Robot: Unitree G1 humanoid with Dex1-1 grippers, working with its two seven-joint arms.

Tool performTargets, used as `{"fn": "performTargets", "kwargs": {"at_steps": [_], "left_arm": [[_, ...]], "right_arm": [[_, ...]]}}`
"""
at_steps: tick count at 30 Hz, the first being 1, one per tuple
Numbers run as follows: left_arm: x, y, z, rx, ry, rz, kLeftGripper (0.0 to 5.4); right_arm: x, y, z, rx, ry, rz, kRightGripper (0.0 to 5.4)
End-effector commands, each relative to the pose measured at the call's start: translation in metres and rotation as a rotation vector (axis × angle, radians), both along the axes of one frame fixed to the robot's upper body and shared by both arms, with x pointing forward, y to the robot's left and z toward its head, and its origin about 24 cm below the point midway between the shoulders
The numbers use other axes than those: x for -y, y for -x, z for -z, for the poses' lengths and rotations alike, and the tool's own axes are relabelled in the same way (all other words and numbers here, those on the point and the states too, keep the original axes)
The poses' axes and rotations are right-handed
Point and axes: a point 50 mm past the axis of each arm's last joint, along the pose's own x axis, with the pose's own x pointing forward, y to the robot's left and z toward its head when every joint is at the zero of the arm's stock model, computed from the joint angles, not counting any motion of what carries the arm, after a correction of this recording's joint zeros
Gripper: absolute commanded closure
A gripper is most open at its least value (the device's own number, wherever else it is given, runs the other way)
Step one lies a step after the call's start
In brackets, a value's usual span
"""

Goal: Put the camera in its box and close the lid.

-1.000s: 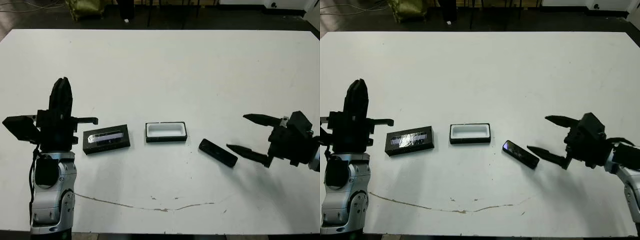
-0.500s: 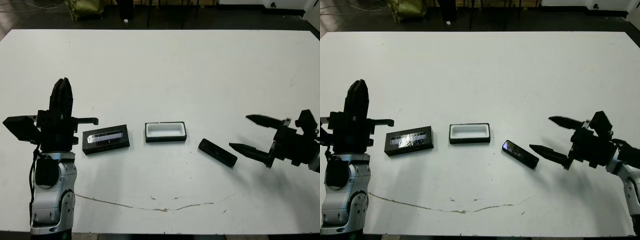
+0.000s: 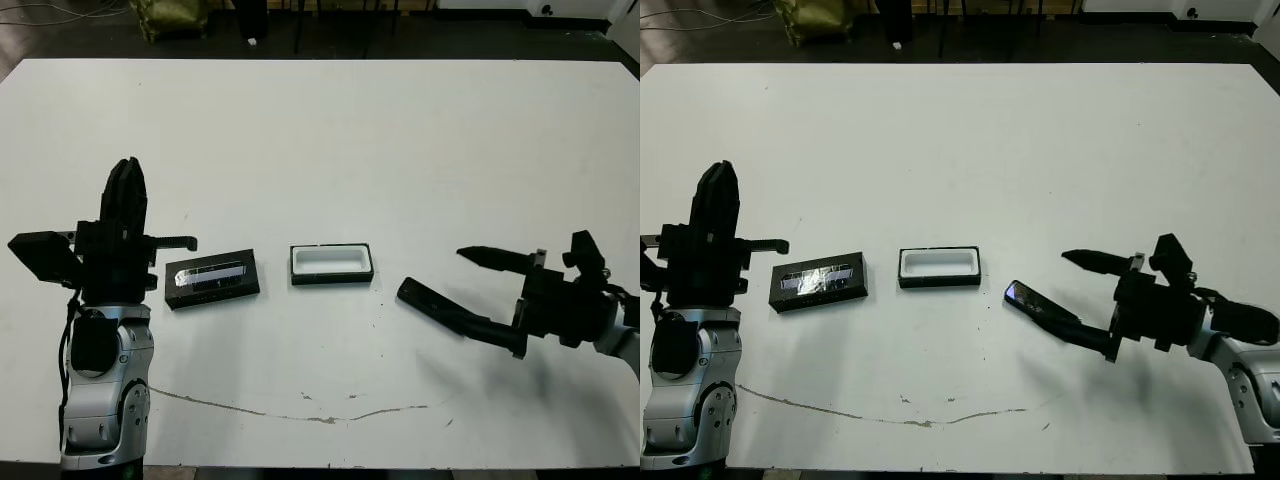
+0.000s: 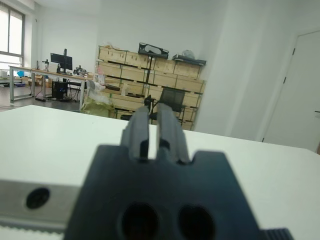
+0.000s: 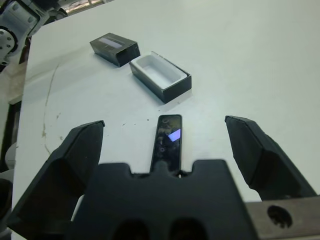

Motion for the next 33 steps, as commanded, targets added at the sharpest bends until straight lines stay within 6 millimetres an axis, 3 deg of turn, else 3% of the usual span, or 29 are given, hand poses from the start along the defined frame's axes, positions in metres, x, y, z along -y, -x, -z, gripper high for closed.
{"fn": "performTargets", "kwargs": {"at_steps": [1,7,12,15,22,28,33], "left_arm": [[-0.002,0.002,0.007,-0.040,0.000,-0.012,5.40],[-0.002,0.002,0.007,-0.039,0.001,-0.010,5.40],[-0.001,0.002,0.007,-0.040,0.006,-0.010,5.40],[-0.002,0.002,0.007,-0.041,-0.005,-0.012,5.40],[-0.001,0.002,0.008,-0.043,0.004,-0.014,5.40],[-0.001,0.002,0.008,-0.040,0.008,-0.011,5.40],[-0.001,0.002,0.008,-0.040,0.006,-0.013,5.40]], "right_arm": [[0.002,0.004,0.009,-0.041,0.027,-0.005,0.04],[0.000,0.004,0.014,-0.035,0.036,-0.030,0.79],[0.004,0.004,0.024,-0.062,0.054,-0.006,0.60],[0.006,0.004,0.028,-0.061,0.055,-0.002,1.13],[0.008,0.003,0.030,-0.055,0.076,-0.017,1.73],[0.004,0.005,0.030,-0.071,0.087,-0.024,1.29],[0.004,0.005,0.035,-0.090,0.094,-0.035,2.07]]}}
